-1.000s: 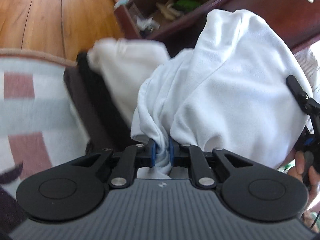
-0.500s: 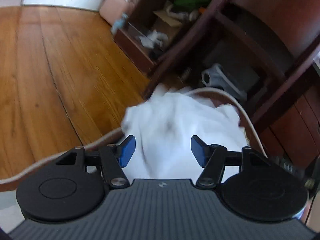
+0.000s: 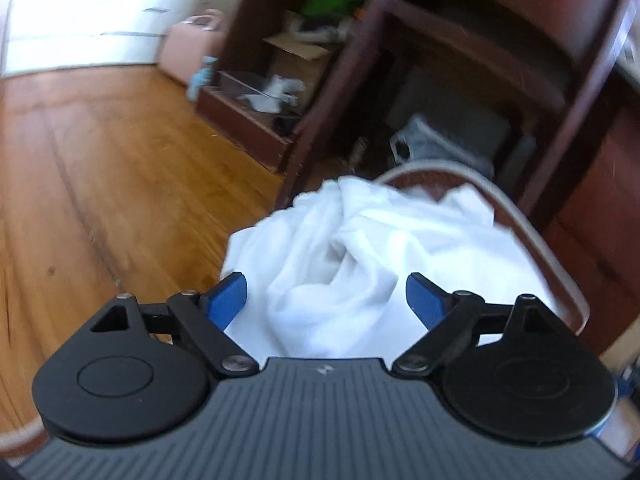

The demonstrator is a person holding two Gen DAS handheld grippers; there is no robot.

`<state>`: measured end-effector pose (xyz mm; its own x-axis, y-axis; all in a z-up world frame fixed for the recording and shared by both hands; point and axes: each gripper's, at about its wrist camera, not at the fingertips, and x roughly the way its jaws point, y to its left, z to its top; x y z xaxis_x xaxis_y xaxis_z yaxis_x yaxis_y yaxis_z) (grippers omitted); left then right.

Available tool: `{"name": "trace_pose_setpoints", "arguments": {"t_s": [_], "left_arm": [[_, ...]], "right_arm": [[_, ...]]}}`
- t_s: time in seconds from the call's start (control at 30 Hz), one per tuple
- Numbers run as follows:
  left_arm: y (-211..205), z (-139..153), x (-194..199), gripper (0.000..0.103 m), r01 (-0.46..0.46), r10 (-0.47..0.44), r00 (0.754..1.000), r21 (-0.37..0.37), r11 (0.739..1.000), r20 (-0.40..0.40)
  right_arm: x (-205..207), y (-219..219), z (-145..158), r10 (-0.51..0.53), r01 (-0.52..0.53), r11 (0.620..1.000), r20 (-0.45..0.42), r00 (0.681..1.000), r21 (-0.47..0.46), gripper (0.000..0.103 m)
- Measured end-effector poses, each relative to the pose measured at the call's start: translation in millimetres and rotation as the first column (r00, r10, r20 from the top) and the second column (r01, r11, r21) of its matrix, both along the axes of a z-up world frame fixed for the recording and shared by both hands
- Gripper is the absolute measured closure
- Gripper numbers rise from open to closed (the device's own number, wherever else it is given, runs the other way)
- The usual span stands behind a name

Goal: Fold clothes

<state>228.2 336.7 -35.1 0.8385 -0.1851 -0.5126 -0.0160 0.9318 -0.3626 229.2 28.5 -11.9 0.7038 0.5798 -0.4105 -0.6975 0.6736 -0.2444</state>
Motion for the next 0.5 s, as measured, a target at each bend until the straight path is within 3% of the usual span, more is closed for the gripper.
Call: {"name": "trace_pose_setpoints", "arguments": {"t_s": [0.03,0.07,0.1,0.2,0.23,0.3,0.4,0.5], "left_arm": [[-3,0,4,0.066,0.014,-0.014,1.0,0.041,0.999,-0.012],[-5,1,8,0.081,0.031,-0.029,0.999,0.072,0.997,-0.024],[-4,5,7,0.088,0.046,-0.044,0.999,0.069,0.997,-0.029],[4,18,-9,0.088,-0.003,0.004,1.0,0.071,0.997,-0.017],[8,17,-15,0.088,-0.026,0.027,0.999,0.062,0.998,-0.018],[16,16,-27,0.087,-0.076,0.077,0.997,0.049,0.996,-0.024],[27,-9,-31,0.091,-0.201,0.218,0.97,0.158,0.967,-0.103],[53,-32,-40,0.092,-0.214,0.214,0.964,0.015,0.977,-0.161]], "right_arm": [[3,9,-2,-0.018,0.019,0.999,0.022,1.0,-0.041,0.077],[6,18,-4,-0.038,0.041,0.996,0.042,0.998,-0.08,0.1],[9,27,-6,-0.056,0.063,0.991,0.063,0.996,-0.119,0.098],[-9,24,18,-0.073,0.078,0.994,0.066,0.995,-0.073,0.098],[-15,21,23,-0.069,0.071,0.995,0.03,0.997,-0.077,0.098],[-10,10,21,-0.07,0.063,0.997,-0.137,0.988,-0.053,0.098],[15,-12,-3,-0.123,0.13,0.992,-0.322,0.939,-0.001,0.098],[25,-17,5,-0.049,0.064,0.998,-0.389,0.92,0.027,0.097]]}}
